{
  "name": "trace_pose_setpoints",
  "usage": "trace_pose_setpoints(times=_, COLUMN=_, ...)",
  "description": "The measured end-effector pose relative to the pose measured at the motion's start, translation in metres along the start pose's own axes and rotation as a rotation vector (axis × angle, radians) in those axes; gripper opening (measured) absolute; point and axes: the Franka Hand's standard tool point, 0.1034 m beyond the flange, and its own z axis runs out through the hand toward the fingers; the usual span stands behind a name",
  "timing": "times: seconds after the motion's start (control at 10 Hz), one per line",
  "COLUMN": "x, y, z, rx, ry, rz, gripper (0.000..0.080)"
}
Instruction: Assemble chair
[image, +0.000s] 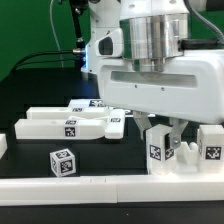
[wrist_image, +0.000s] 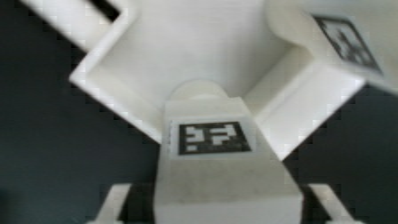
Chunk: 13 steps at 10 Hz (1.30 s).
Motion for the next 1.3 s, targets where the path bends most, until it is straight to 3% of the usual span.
trace_pose_setpoints(times=0.2, x=-0.001, y=0.0, z=0.001, rx=0.009, ry=-0.026, rz=0.522, gripper=0.0288)
trace_pose_setpoints(times=0.6, x=0.0, y=0.004, z=0.001, rx=-0.007, ry=-0.036, rz=0.659, gripper=0.0288)
trace_pose_setpoints(times=0.7, x=0.0, y=0.004, z=0.002, rx=-0.007, ry=-0.036, rz=0.659, gripper=0.0385)
trace_pose_setpoints(times=0.8, x=-0.001, y=0.003, z=0.0, rx=-0.004, ry=-0.035, rz=0.629, gripper=0.0385)
trace_pose_setpoints(times=0.9, x=-0.003, y=-0.002, z=-0.011, rx=0.019, ry=-0.038, rz=0.572, gripper=0.0558)
trace_pose_setpoints(times=1.0, x=-0.005, y=0.001, z=-0.025, rx=0.051, ry=-0.034, rz=0.537, gripper=0.0635)
trace_pose_setpoints(times=1.1, x=-0.008, y=0.005, z=-0.03, rx=0.061, ry=-0.029, rz=0.512, gripper=0.0635)
trace_pose_setpoints(times=1.3, x=-0.007, y=0.005, z=-0.027, rx=0.057, ry=-0.028, rz=0.511, gripper=0.0649)
